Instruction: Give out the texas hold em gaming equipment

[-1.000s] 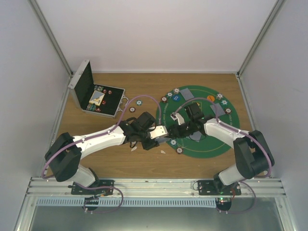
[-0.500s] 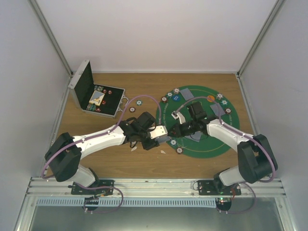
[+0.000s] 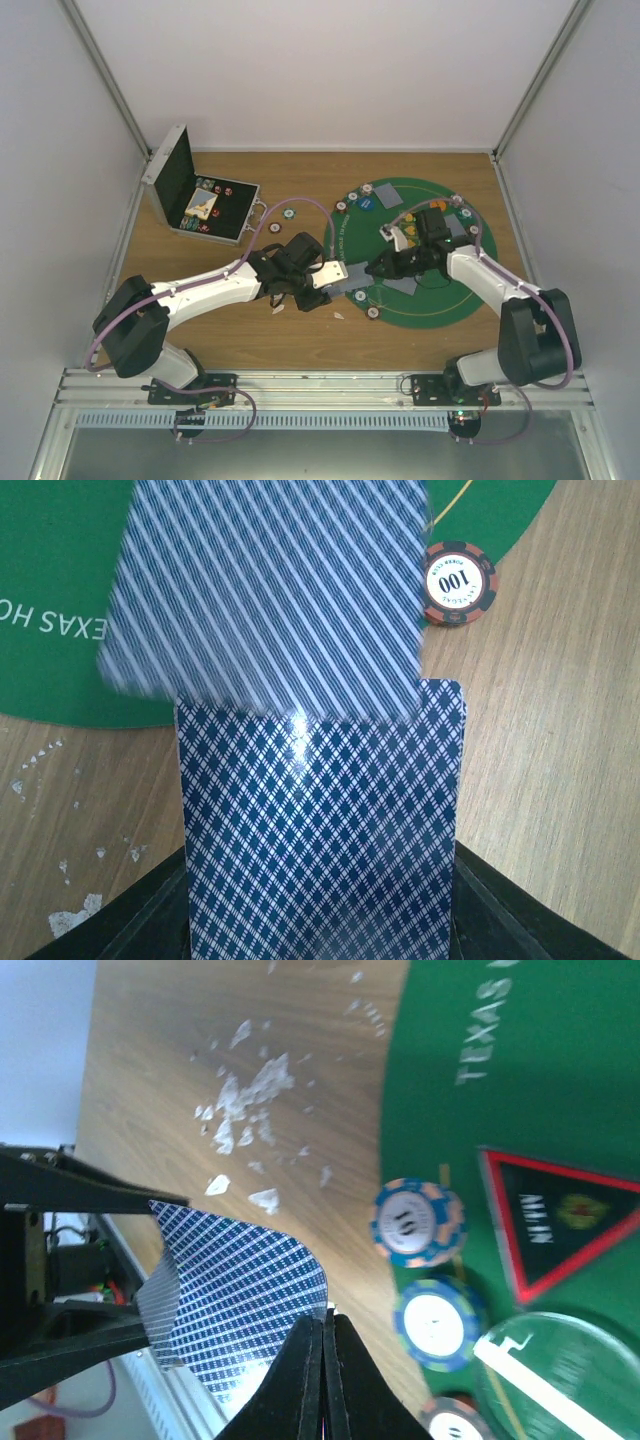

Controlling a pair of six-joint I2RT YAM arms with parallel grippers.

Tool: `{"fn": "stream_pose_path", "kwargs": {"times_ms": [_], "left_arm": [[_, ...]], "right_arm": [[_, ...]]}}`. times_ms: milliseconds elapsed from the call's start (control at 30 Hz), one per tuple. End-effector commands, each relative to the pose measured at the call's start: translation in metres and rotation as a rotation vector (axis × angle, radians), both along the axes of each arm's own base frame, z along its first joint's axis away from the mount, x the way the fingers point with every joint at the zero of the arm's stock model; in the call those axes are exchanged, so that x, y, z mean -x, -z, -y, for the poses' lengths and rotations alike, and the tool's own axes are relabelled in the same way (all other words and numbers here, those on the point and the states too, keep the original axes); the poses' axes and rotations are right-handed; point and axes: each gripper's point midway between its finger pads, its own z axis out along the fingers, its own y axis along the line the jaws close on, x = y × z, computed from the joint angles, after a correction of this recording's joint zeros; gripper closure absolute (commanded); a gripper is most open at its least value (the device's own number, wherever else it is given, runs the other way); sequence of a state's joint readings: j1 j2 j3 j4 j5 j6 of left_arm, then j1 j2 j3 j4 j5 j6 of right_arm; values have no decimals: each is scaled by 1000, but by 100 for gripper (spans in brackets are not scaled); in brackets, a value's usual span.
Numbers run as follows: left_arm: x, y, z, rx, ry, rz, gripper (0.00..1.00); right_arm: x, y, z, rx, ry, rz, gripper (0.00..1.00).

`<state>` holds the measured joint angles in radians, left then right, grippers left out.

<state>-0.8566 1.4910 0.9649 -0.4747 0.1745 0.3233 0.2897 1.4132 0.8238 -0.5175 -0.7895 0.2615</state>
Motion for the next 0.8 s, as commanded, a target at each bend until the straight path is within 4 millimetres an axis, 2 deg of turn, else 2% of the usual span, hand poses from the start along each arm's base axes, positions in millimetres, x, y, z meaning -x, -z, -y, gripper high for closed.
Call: {"fn": "stream_pose_path", "kwargs": {"times_ms": [0,400,433,567,767], "left_arm": [[-6,-16,6,53,-2,46,43],[-10,-17,4,44,-13,57,43],[-10,-16,3,38,-17,60,43],[-12,-14,0,31,-27,60,43],[-17,-11,-6,16,-50,62,43]], "right_arm": [[-15,-4,33,50,98,39,100],[-116,-4,109,20,782,49,99],[-142,-10,121,-50,890,58,99],[-177,-2,132,-77,965,30,100],[-222,13,129,-115,989,-12,99]]}}
